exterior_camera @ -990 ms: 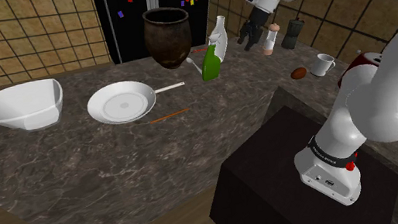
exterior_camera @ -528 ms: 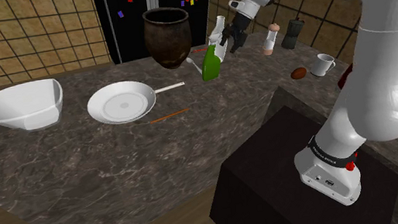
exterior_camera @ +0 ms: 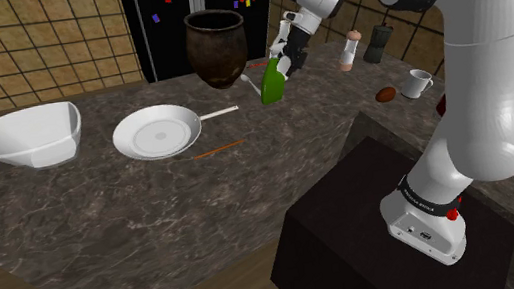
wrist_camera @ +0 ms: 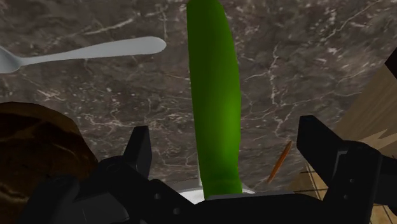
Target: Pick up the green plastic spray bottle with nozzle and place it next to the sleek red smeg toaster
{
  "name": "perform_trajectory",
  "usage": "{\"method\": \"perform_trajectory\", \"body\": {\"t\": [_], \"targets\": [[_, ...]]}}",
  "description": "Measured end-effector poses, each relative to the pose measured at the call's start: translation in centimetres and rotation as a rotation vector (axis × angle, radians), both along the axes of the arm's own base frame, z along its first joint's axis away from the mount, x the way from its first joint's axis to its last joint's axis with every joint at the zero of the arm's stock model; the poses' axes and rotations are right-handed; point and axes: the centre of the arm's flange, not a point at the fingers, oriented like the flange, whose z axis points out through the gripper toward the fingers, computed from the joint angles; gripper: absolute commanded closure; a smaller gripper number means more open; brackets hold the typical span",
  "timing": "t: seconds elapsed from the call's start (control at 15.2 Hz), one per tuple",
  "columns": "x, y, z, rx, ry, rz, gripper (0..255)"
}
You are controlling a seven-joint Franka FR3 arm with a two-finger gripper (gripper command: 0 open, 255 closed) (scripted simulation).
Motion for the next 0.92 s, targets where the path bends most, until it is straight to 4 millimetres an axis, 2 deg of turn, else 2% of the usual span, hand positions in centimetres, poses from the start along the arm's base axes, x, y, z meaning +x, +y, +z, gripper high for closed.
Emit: {"method": "perform_trajectory", "body": {"t": [0.2, 0.53, 0.59, 0.92], "targets": [[0.21, 0.45, -1.11, 0.0, 0.0, 0.001, 0], [0.23, 0.5, -1.27, 0.0, 0.0, 0.0, 0], [0.23, 0.5, -1.27, 0.0, 0.0, 0.0, 255], [0.23, 0.48, -1.25, 0.0, -0.001, 0.0, 255]]}}
